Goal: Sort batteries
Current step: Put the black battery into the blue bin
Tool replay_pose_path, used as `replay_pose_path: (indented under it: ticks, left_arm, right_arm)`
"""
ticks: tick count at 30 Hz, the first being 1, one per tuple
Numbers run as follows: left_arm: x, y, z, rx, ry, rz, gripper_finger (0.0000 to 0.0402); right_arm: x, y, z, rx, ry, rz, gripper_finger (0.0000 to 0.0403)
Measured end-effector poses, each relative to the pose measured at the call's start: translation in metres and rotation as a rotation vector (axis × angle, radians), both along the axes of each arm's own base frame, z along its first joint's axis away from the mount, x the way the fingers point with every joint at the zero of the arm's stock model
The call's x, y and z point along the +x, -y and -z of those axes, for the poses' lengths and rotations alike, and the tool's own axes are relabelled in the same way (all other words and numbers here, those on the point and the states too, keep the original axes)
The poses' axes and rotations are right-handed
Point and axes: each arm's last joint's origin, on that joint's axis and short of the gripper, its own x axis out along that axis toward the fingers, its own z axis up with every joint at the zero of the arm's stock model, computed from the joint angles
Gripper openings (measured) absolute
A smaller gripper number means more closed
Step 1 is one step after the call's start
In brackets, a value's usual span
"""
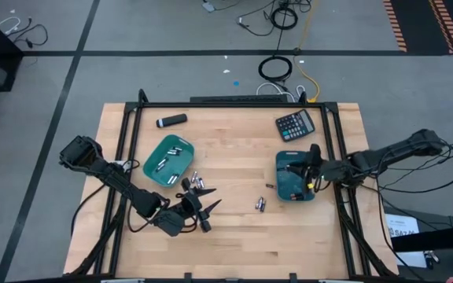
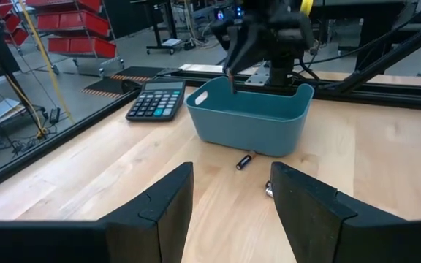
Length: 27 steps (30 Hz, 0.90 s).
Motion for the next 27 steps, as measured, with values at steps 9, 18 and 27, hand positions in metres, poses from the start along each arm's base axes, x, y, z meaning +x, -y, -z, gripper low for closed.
replay_pose_path:
  ticks: [9, 18, 27]
  left_arm:
    - [0.002, -0.003, 0.0, 0.005, -0.006, 0.003, 0.0194]
    - [0.01, -0.016, 0.0, -0.053, 0.016, -0.035, 0.0194]
    - [0.017, -0.028, 0.001, -0.054, -0.013, -0.012, 0.0194]
  right_arm:
    - [-0.003, -0.004, 0.009, 0.021, -0.005, -0.013, 0.0157]
    - [0.037, -0.019, -0.053, -0.144, -0.184, -0.111, 0.0166]
    - [0.13, -0.034, -0.058, -0.159, -0.554, -0.352, 0.0162]
